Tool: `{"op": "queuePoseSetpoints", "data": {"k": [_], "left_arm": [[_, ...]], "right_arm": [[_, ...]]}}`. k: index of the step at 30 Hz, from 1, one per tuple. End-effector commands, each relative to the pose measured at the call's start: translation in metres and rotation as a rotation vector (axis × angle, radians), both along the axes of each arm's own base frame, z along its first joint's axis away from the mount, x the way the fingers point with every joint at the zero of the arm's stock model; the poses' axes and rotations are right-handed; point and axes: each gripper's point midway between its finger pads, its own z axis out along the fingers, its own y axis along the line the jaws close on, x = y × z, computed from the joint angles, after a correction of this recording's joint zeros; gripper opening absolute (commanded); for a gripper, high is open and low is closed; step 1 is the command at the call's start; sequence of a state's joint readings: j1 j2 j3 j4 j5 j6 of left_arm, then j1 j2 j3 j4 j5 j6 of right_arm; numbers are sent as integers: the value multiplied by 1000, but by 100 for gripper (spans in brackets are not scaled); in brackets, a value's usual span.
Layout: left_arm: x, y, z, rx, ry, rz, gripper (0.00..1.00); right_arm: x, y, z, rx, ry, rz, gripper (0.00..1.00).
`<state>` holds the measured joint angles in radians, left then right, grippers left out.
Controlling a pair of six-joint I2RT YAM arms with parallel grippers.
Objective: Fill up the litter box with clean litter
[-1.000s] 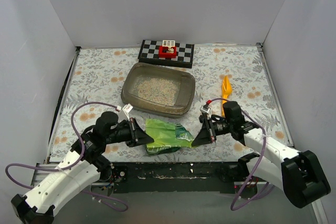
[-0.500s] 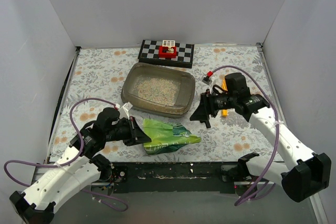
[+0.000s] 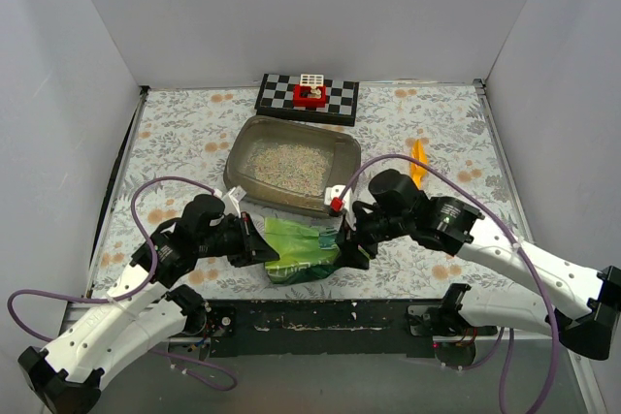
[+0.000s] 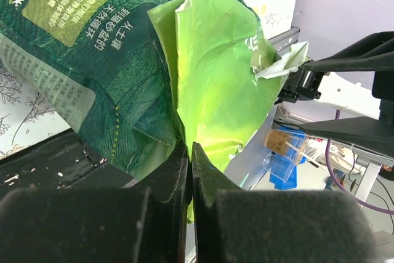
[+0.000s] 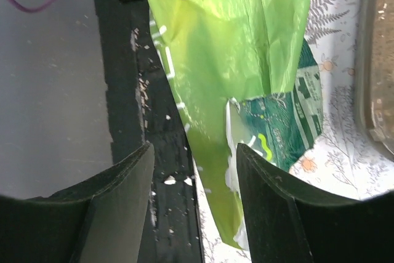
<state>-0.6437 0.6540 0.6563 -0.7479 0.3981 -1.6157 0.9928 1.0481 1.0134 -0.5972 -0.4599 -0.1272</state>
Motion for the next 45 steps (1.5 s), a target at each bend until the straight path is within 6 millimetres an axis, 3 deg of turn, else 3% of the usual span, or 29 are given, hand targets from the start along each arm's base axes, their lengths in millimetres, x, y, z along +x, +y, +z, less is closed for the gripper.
{"op": "queuePoseSetpoints", "data": {"k": [1, 5, 18, 32, 36, 38, 41, 42, 45], "left_arm": [[4, 19, -19, 125, 14, 60, 0], [4, 19, -23, 127, 23, 62, 0], [5, 20, -21, 120, 27, 89, 0], [11, 18, -16, 111, 4, 98, 0], [16, 16, -9, 103, -22, 101, 0], [21, 16, -1, 95, -61, 105, 0], [34, 23, 28, 120, -189, 119, 8], [39, 25, 41, 128, -236, 125, 11], [46, 29, 89, 124, -395, 101, 13]], "right_arm": [[11, -1, 3, 36, -206, 4, 64], [4, -1, 4, 69, -245, 34, 63], [-5, 11, -24, 49, -223, 89, 62], [-11, -5, -76, -42, -166, 68, 59], [-12, 0, -86, -43, -150, 78, 48], [-10, 3, -88, -55, -151, 84, 36], [-5, 8, -90, -69, -169, 85, 6], [0, 8, -91, -81, -182, 71, 1], [8, 9, -91, -109, -196, 61, 1]]}}
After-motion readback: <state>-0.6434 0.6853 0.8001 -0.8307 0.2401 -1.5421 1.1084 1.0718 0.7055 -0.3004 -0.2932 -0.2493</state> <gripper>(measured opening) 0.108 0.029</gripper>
